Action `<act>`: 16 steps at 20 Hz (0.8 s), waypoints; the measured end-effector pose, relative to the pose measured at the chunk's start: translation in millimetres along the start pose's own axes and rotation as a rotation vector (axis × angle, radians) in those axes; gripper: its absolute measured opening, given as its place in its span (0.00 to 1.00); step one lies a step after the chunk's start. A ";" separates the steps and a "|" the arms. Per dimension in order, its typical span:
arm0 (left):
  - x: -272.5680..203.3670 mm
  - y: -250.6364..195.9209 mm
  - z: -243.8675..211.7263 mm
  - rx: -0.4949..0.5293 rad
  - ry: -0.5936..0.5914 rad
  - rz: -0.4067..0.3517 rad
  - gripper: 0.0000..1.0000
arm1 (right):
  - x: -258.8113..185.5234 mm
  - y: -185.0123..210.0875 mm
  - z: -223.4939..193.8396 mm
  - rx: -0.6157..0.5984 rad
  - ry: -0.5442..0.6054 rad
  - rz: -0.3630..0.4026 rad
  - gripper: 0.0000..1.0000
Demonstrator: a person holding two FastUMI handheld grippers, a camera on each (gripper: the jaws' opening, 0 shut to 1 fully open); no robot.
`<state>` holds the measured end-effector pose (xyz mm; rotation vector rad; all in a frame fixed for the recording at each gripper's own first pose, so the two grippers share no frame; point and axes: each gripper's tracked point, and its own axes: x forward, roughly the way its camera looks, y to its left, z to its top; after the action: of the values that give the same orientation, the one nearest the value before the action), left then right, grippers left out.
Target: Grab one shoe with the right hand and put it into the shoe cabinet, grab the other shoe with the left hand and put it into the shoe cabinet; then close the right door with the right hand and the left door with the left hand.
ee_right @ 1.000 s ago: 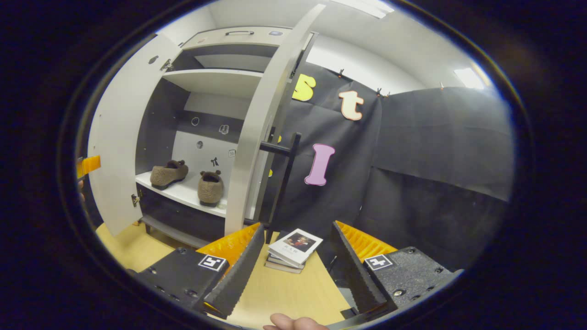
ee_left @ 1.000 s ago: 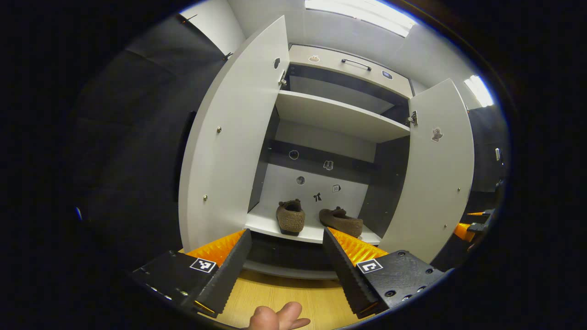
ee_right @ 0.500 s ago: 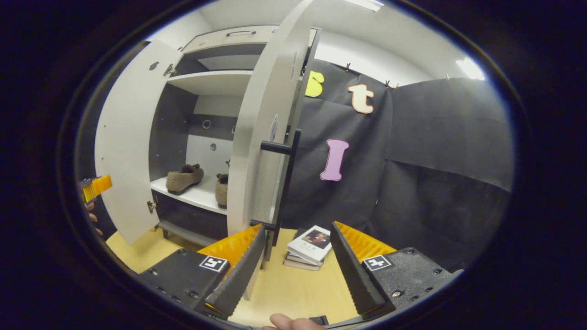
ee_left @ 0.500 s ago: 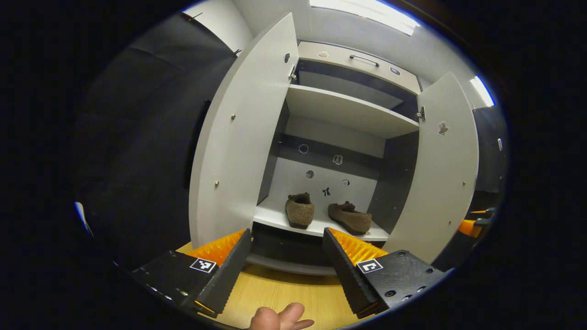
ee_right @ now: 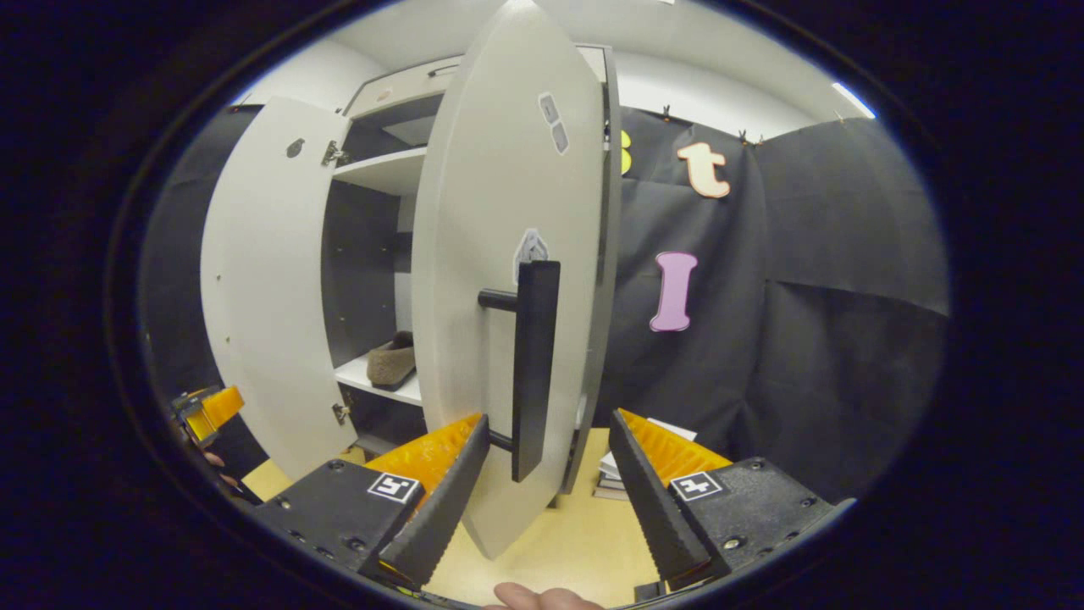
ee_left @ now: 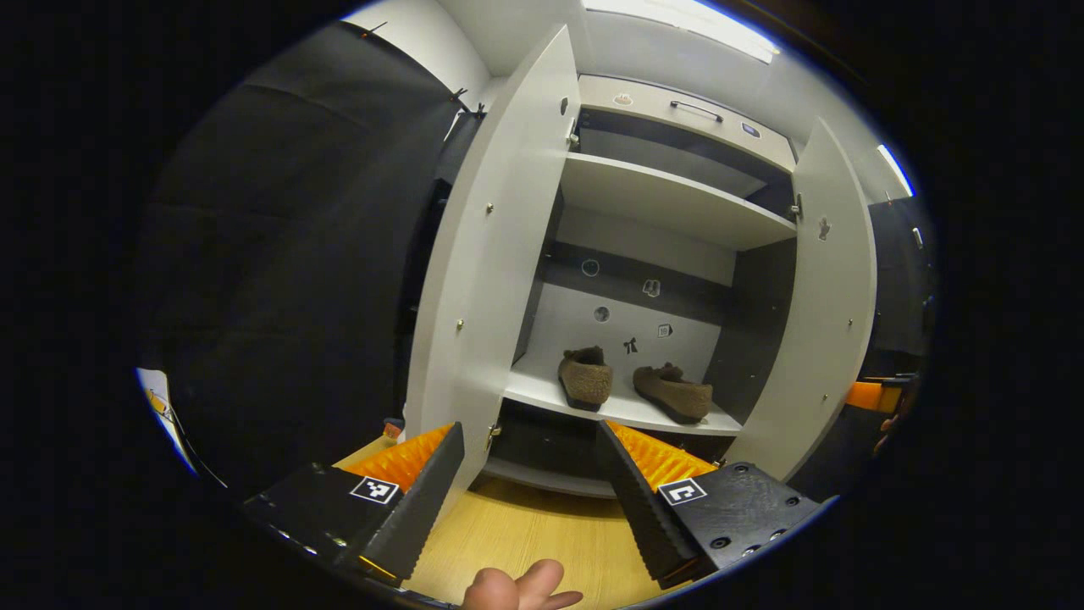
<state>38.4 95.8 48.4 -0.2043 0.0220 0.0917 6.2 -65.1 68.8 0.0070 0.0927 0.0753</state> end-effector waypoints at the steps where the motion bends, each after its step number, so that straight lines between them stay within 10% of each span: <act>1: -4.1 5.1 -0.2 0.013 -0.003 0.011 0.95 | 4.6 5.8 2.7 0.021 -0.001 0.014 0.93; 16: -48.8 42.5 -3.0 0.096 -0.019 0.132 0.95 | 68.1 106.6 -9.9 -0.048 0.050 0.252 0.93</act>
<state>-14.2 132.3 38.5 -0.1055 0.0207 0.2240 64.9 46.3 53.8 -0.0308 0.1396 0.3295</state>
